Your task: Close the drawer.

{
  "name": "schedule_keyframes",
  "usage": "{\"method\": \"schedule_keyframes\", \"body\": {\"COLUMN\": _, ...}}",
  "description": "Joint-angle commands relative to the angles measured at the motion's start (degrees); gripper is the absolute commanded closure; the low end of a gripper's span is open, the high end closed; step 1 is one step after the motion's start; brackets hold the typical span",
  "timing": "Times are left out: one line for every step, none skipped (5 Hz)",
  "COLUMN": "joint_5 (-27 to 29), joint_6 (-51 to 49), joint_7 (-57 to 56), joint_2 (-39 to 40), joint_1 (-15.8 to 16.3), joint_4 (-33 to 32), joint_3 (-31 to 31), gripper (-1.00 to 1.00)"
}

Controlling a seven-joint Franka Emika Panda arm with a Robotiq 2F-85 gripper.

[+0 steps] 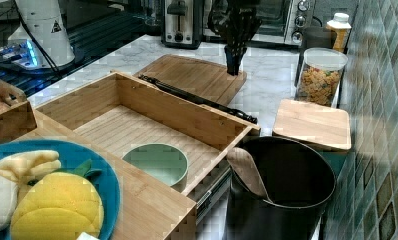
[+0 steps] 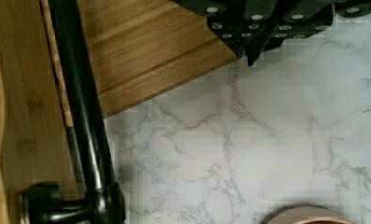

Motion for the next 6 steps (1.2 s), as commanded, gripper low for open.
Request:
{"method": "schedule_keyframes", "body": {"joint_5": -5.13, "joint_6": 3.67, "joint_7": -12.80, "joint_2": 2.80, "joint_1": -3.22, "joint_4": 2.62, "joint_3": -0.84, "gripper": 1.00}}
{"method": "schedule_keyframes", "body": {"joint_5": -4.57, "joint_6": 1.14, "joint_7": -15.60, "joint_2": 2.76, "joint_1": -3.55, "joint_4": 3.60, "joint_3": -1.43, "gripper": 1.00}}
{"method": "schedule_keyframes", "body": {"joint_5": -3.04, "joint_6": 0.11, "joint_7": -19.06, "joint_2": 2.98, "joint_1": -5.40, "joint_4": 4.08, "joint_3": -1.11, "gripper": 1.00}}
{"method": "schedule_keyframes", "body": {"joint_5": -2.11, "joint_6": -0.04, "joint_7": -21.58, "joint_2": 2.11, "joint_1": -7.41, "joint_4": 2.84, "joint_3": -0.98, "gripper": 1.00}}
{"method": "schedule_keyframes", "body": {"joint_5": -1.63, "joint_6": 3.77, "joint_7": -23.25, "joint_2": -0.04, "joint_1": -8.51, "joint_4": -1.43, "joint_3": -2.40, "gripper": 1.00}}
{"method": "schedule_keyframes", "body": {"joint_5": -1.41, "joint_6": 4.47, "joint_7": -23.57, "joint_2": -1.72, "joint_1": -10.56, "joint_4": -3.91, "joint_3": -2.98, "gripper": 1.00}}
